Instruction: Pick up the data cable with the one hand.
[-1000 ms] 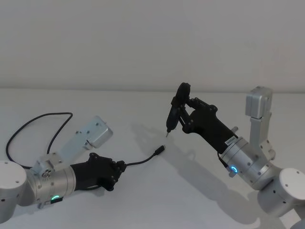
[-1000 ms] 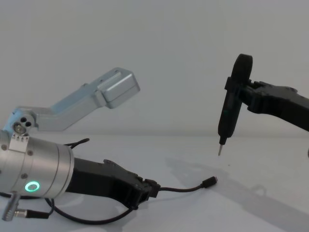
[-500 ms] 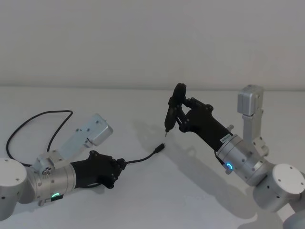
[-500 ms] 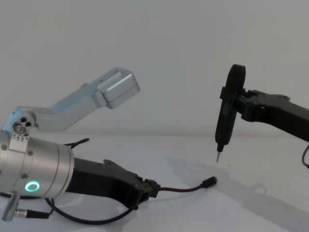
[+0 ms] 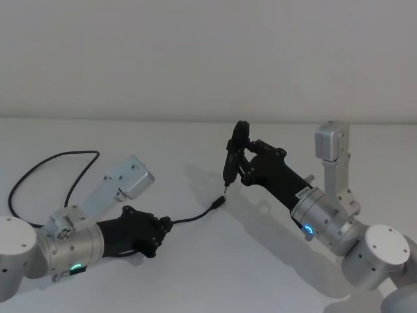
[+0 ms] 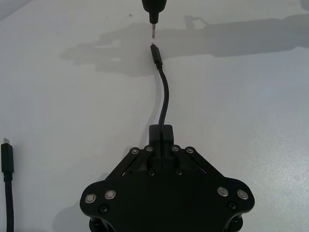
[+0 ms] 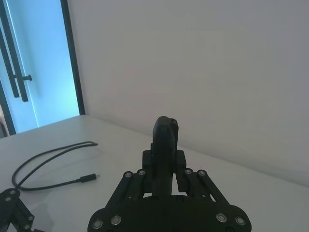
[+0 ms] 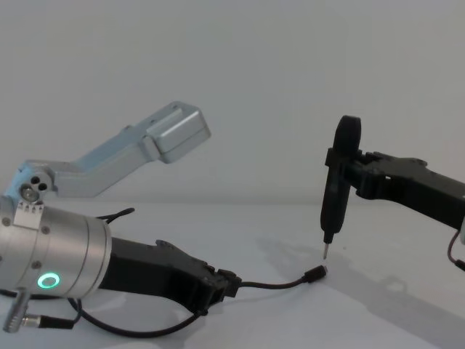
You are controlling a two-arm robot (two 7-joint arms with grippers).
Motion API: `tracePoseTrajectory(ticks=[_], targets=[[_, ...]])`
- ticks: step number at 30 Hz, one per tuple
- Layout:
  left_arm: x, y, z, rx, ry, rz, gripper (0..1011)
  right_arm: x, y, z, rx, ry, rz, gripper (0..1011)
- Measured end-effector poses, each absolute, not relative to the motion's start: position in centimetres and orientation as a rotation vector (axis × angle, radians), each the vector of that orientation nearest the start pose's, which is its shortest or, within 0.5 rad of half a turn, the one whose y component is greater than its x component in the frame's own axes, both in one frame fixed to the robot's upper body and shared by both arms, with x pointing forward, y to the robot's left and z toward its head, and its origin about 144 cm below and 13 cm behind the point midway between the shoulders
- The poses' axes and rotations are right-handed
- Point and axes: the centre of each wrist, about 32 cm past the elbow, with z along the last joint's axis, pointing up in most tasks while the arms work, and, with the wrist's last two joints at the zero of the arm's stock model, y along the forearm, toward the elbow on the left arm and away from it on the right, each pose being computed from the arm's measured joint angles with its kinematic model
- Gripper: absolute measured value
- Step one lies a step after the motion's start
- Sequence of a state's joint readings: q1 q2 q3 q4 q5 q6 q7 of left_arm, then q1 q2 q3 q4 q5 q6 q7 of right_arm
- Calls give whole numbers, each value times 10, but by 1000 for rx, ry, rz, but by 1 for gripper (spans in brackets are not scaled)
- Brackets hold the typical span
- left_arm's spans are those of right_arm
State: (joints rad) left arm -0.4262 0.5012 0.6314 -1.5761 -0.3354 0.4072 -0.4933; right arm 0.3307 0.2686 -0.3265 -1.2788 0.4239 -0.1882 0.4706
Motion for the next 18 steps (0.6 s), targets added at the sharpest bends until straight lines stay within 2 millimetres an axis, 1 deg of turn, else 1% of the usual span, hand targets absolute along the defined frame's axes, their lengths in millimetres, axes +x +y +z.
tracePoseTrajectory(ticks=[18], targets=[[519,201,1225,448,6,594,34,546,-234,1152,130,-63,-889,274]])
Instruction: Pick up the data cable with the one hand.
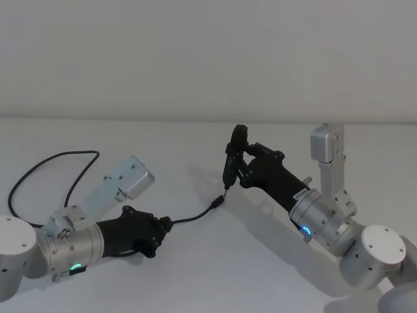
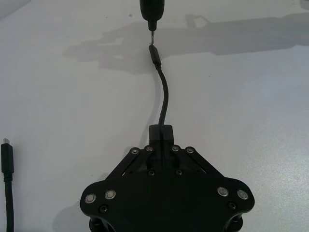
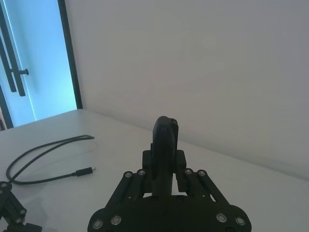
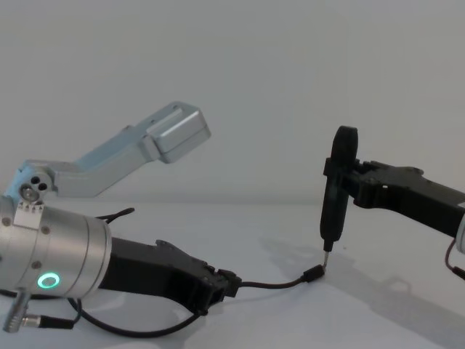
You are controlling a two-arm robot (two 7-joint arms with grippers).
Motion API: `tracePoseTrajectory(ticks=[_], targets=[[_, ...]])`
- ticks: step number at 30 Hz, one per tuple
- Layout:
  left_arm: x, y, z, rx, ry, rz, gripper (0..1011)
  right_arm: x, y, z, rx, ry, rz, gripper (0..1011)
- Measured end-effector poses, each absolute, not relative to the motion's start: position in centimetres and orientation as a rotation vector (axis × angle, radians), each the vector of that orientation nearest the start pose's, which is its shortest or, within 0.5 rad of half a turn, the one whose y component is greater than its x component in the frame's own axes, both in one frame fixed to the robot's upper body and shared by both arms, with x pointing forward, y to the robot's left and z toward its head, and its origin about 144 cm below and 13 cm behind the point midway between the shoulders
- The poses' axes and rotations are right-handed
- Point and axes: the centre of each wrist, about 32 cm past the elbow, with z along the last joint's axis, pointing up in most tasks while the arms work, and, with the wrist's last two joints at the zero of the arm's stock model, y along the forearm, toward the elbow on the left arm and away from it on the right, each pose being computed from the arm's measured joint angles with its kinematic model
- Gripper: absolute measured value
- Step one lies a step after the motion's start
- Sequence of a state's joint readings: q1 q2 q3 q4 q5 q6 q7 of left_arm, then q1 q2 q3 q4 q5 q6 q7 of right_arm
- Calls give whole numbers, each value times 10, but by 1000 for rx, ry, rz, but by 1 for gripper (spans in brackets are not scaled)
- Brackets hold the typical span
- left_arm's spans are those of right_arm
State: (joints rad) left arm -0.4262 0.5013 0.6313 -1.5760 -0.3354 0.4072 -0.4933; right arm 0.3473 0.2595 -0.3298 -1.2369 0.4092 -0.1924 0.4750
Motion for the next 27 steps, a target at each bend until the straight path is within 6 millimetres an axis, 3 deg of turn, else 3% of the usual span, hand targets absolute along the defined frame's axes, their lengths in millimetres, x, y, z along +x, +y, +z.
tracePoseTrajectory(ticks=[27], targets=[[519,201,1225,448,6,594,34,549,-234,1148,118,-60,-895,275]])
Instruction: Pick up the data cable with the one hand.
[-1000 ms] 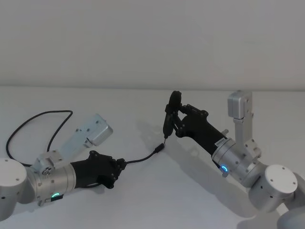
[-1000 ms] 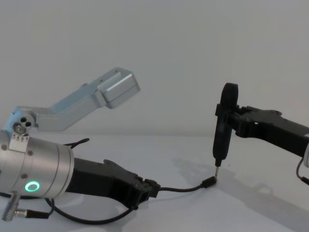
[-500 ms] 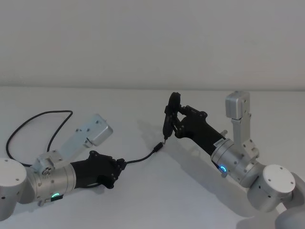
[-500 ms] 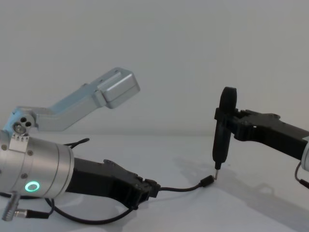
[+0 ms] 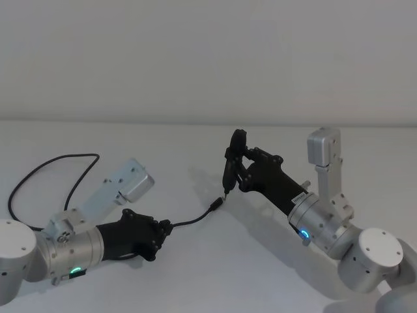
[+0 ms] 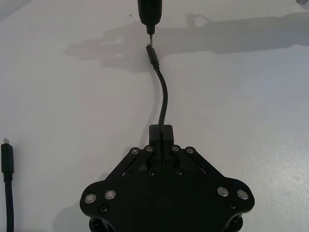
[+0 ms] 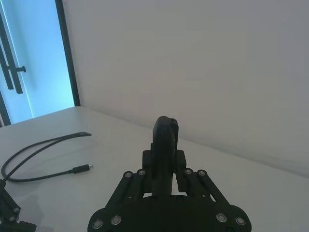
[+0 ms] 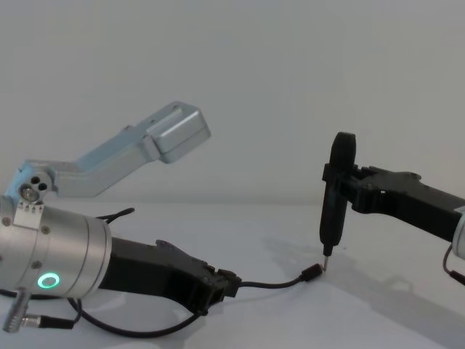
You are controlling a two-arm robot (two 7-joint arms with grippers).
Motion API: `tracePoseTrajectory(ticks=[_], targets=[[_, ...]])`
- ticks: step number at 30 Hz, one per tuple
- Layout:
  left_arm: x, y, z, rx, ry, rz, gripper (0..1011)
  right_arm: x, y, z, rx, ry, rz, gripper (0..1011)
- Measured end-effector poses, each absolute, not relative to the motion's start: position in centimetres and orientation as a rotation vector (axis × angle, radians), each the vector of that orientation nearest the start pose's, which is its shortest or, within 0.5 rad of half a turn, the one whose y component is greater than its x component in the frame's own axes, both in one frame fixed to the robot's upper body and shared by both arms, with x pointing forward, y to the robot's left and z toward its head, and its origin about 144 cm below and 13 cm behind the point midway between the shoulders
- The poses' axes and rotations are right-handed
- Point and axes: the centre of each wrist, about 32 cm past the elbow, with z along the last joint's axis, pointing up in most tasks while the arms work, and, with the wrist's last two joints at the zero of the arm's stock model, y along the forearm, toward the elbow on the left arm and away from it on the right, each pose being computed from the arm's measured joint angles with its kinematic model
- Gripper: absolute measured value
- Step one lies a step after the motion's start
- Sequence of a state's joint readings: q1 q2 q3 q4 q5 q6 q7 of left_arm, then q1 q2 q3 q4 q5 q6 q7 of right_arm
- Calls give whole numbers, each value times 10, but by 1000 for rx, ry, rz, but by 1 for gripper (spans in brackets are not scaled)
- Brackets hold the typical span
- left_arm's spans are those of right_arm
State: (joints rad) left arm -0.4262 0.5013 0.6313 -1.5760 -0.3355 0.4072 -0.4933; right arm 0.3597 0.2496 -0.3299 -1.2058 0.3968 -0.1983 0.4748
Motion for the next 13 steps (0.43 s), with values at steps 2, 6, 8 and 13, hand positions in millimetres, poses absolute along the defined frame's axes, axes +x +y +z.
tracePoseTrajectory(ticks=[2,6,8,13], targets=[[519,201,1225,448,6,594,34,549,-234,1148,118,-60,-895,275],[519,201,1225,448,6,594,34,550,-234,1148,118,-60,-896,274],[519,201,1225,448,6,594,34,550,-234,1148,118,-60,-896,275],[519,201,1225,448,6,594,34,550,-233,1148,117,-60,-896,275]])
